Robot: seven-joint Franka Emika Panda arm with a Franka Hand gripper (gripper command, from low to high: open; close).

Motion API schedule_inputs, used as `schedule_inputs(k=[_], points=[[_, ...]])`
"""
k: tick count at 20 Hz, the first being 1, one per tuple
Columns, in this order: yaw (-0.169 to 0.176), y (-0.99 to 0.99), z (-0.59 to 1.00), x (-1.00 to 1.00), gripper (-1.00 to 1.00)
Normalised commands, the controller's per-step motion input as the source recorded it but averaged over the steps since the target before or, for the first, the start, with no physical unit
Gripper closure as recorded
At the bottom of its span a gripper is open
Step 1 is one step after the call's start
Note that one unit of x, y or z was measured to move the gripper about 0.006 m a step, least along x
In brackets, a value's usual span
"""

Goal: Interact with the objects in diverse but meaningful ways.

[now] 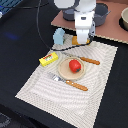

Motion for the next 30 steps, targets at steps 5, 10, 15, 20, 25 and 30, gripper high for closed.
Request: schedule_inputs(k=[5, 10, 15, 20, 25, 30], points=[[0.0, 0.0, 0.01, 0.28, 1.0], [-0.008, 0.0, 0.55, 0.11, -1.0], [-0.024, 0.0, 0.56, 0.03, -1.0], [-0.004, 0.03, 0.15, 0.03, -1.0], [0.0, 0.03, -0.01, 0.13, -1.0], [0.0, 0.05, -0.23, 0.1, -1.0]])
